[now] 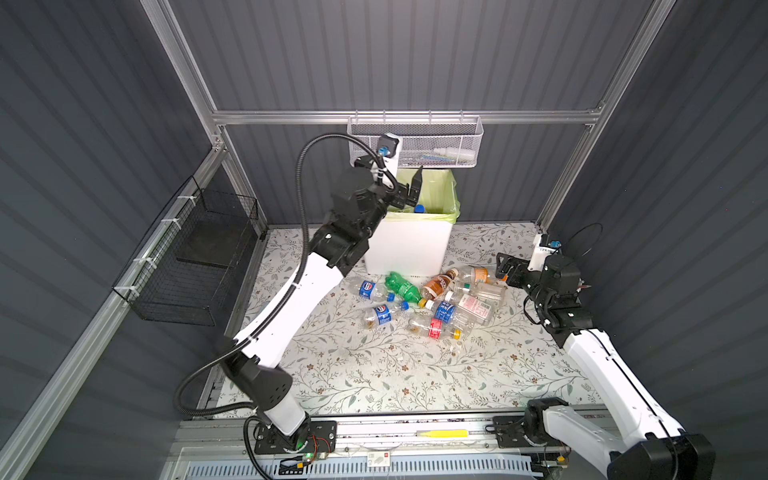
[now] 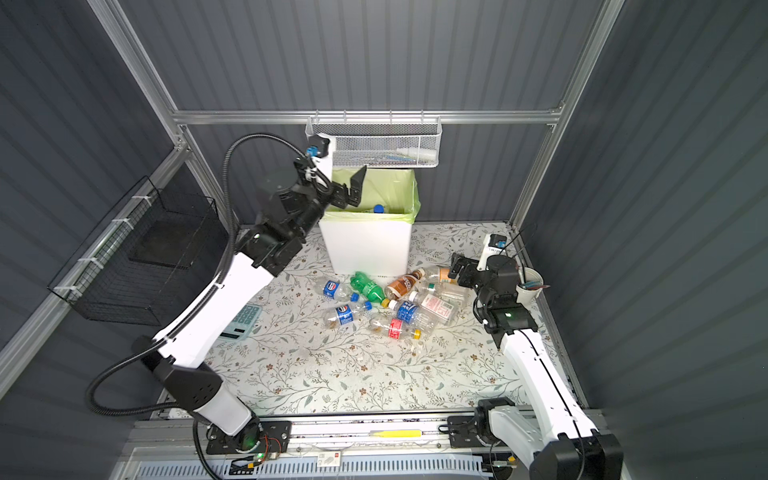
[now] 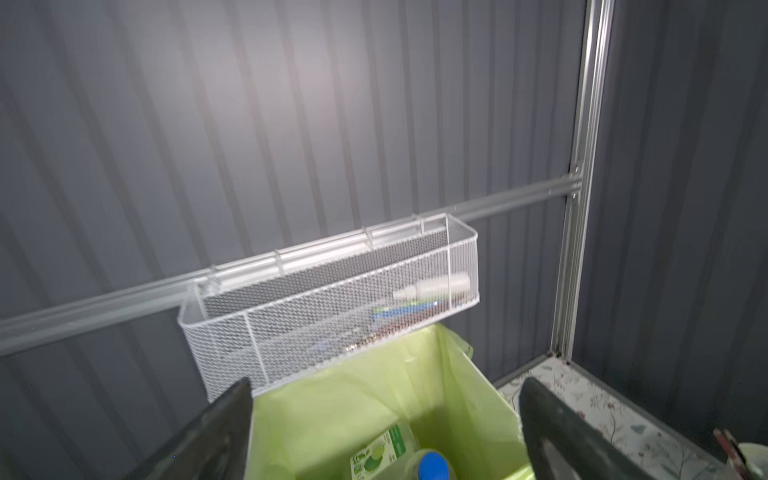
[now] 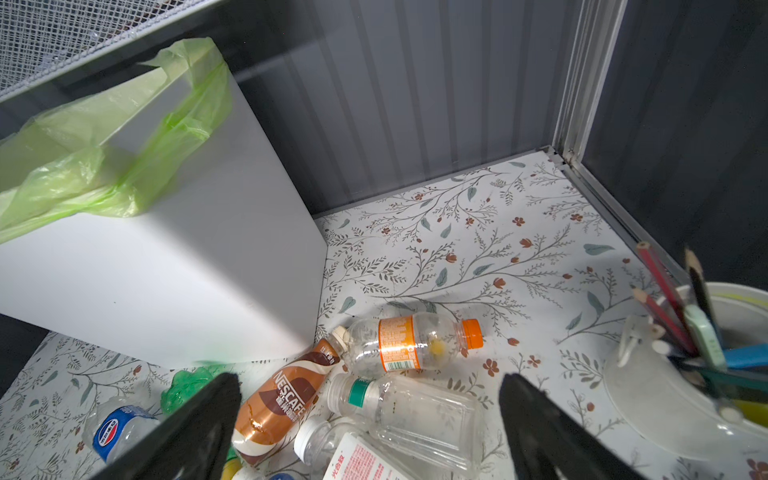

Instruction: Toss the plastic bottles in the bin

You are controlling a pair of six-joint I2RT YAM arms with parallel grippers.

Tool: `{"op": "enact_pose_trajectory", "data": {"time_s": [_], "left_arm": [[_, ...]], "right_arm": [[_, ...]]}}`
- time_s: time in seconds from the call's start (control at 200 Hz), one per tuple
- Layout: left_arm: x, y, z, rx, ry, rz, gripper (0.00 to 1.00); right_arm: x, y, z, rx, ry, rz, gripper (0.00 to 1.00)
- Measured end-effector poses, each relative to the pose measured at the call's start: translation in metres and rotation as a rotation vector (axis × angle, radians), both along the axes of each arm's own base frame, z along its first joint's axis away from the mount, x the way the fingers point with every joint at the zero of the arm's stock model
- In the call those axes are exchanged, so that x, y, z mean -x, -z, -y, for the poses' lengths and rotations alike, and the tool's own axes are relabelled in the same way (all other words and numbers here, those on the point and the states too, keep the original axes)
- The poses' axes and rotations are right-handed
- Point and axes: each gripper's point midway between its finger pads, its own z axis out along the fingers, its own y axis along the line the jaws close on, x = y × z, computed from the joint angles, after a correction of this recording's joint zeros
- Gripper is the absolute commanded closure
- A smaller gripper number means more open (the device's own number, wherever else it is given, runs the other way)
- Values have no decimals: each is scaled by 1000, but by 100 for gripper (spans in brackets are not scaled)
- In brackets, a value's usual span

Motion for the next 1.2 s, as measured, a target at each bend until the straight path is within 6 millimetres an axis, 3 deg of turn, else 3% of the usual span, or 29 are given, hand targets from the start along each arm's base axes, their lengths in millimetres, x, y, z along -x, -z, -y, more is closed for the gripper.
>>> {"op": "enact_pose_trajectory", "data": {"time_s": [0.08,0.175,0.415,0.665,0.775,0.906,1.066,1.201], "left_arm": [[10,-12,-10,24,-12,29,0],[4,3,-7,4,-20,2,0],[-14,106,6,-125,-22,-186,0],[6,202,-16,-177,-56,-386,0],[17,242,-36,-180,-119,-469,0],[22,284,-58,-196,-224,-554,0],[25,325,-86,-219,-338,-641,0],[23,356,-124,-193,-439,-723,0]], "right_arm": [[0,0,1,-2,6,-1,1],[-1,1,3,-6,11,-5,1],[-4,23,7,-33,44,-78,1],[-4,60,-10,-79,-25,-187,1],[3,70,-40,-42,-133,-214,1],[15,89,-95,69,-326,-259,2],[38,114,-152,214,-535,-319,4],[61,128,-194,346,-699,-350,5]]}}
